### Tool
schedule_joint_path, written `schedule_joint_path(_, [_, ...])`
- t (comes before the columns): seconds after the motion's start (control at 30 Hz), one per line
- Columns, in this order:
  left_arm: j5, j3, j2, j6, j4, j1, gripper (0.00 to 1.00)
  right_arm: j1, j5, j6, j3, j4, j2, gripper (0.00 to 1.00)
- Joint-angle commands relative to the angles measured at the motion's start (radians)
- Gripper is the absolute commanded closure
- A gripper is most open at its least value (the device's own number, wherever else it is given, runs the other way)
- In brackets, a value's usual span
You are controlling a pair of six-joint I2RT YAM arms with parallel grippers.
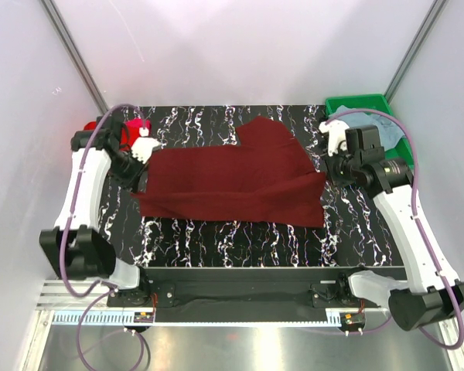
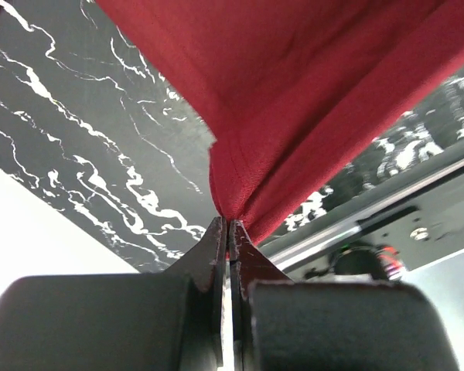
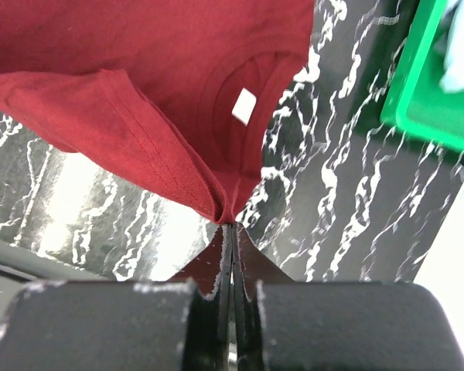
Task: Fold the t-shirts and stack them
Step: Flatten the tshirt out
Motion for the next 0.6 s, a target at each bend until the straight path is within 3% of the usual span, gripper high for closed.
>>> schedule_joint_path(0.0, [0.104, 0.007, -0.142, -0.131, 0.051, 0.007, 1.00, -0.013, -0.032, 0.107, -0.021, 0.011, -0.064, 1.00])
schedule_joint_path(0.17, [0.130, -0.142, -0.348, -0.229, 0.262, 0.007, 1.00, -0.033, -0.035, 0.144, -0.067, 0.009, -0.090, 1.00])
schedule_joint_path(0.33, [0.163, -0.421, -0.578, -0.321, 0.538, 0.009, 1.00, -0.045, -0.029, 0.187, -0.104, 0.027, -0.116, 1.00])
schedule_joint_path(0.43, [0.158, -0.472, -0.638, -0.332, 0.527, 0.009, 1.00, -0.059, -0.024, 0.216, -0.110, 0.035, -0.124, 1.00])
schedule_joint_path(0.57, [0.170, -0.426, -0.595, -0.283, 0.380, 0.009, 1.00, -0.063, -0.001, 0.219, -0.103, 0.037, -0.133, 1.00])
